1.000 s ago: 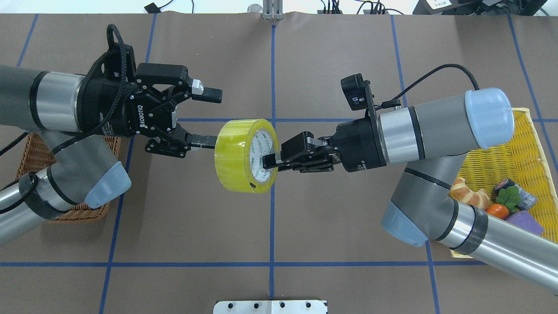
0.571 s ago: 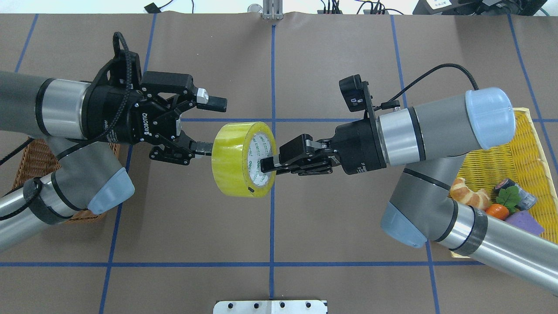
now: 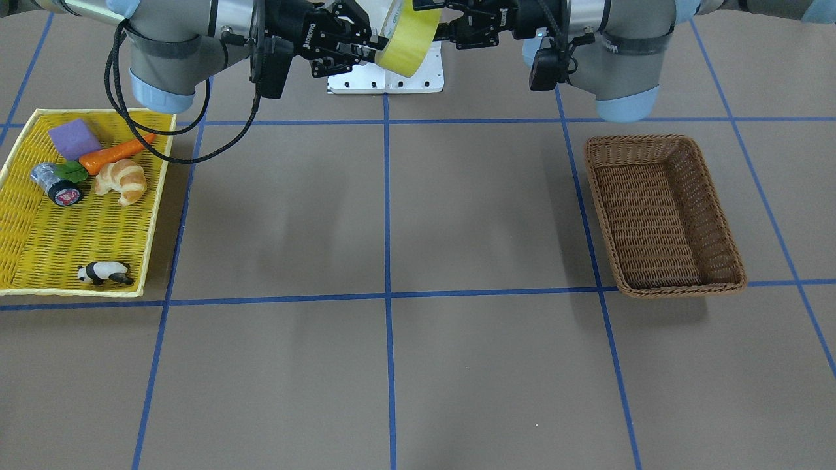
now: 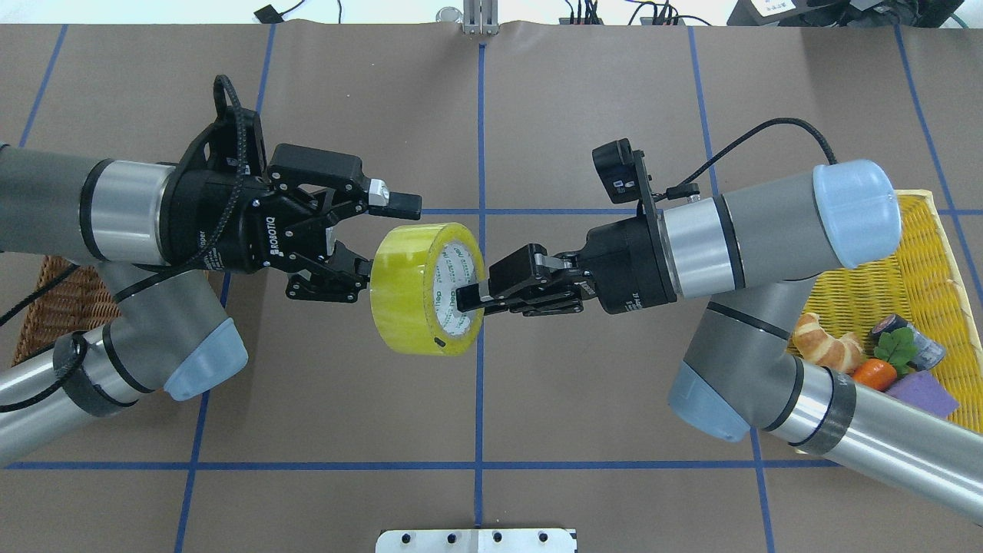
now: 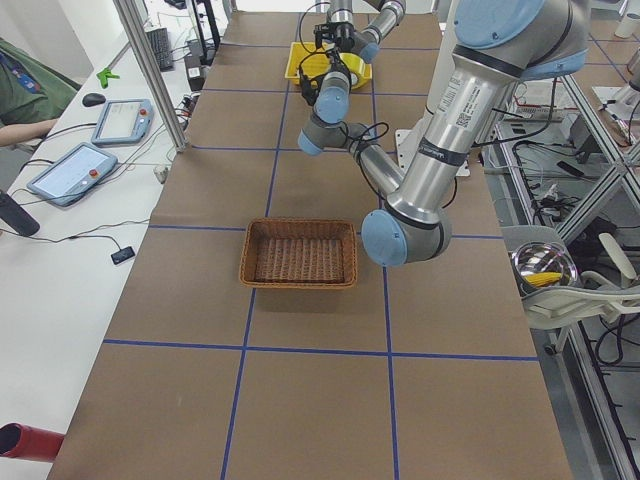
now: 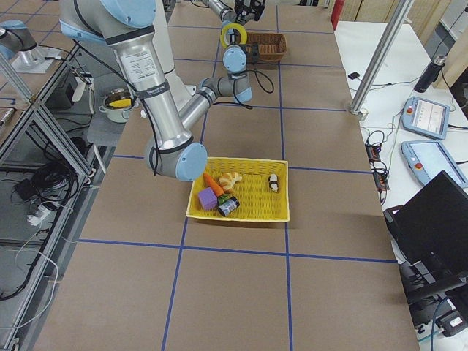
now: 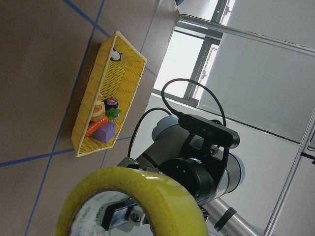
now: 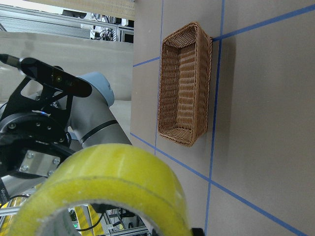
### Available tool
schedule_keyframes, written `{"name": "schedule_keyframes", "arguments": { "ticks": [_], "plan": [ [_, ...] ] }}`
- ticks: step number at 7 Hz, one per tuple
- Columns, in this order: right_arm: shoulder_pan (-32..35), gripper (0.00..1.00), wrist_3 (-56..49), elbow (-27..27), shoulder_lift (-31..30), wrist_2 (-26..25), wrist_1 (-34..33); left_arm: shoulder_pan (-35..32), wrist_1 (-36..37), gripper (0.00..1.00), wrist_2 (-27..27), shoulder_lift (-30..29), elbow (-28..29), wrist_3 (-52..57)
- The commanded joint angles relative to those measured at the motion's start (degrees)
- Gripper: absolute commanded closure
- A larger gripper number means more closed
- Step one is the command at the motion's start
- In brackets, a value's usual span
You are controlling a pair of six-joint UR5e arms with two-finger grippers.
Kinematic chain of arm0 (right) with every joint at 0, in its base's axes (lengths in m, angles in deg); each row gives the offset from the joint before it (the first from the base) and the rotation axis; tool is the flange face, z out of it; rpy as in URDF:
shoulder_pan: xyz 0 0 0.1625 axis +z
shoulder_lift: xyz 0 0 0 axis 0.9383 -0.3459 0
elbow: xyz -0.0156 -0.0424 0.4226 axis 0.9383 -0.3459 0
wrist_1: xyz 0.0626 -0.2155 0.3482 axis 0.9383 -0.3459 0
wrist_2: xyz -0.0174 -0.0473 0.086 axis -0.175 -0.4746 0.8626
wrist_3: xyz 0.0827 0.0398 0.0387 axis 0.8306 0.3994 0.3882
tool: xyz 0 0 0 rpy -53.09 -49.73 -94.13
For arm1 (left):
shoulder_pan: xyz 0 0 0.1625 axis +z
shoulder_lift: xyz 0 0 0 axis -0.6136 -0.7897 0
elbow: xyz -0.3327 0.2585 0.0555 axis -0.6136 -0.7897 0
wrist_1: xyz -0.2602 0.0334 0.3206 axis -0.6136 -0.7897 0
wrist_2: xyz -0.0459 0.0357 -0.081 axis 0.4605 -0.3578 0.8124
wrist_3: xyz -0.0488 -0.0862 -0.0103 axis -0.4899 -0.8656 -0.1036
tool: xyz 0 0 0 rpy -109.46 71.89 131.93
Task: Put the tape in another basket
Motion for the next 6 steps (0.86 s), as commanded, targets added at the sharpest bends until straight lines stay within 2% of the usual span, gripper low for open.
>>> {"name": "schedule_keyframes", "arguments": {
  "ticks": [1, 3, 6],
  "plan": [
    [-0.38, 1.0, 0.0, -0.05, -0.04, 0.03, 0.06, 0.78, 0.06, 0.25, -1.16, -0.05, -0.26, 0.03],
    [-0.3, 1.0, 0.0, 0.21, -0.04, 0.03, 0.06, 0.78, 0.06, 0.26, -1.16, 0.04, -0.17, 0.03],
    [-0.3, 1.0, -0.09, 0.3, -0.04, 0.03, 0.24, 0.87, 0.06, 0.34, -1.16, 0.04, 0.0, 0.03]
  ]
}}
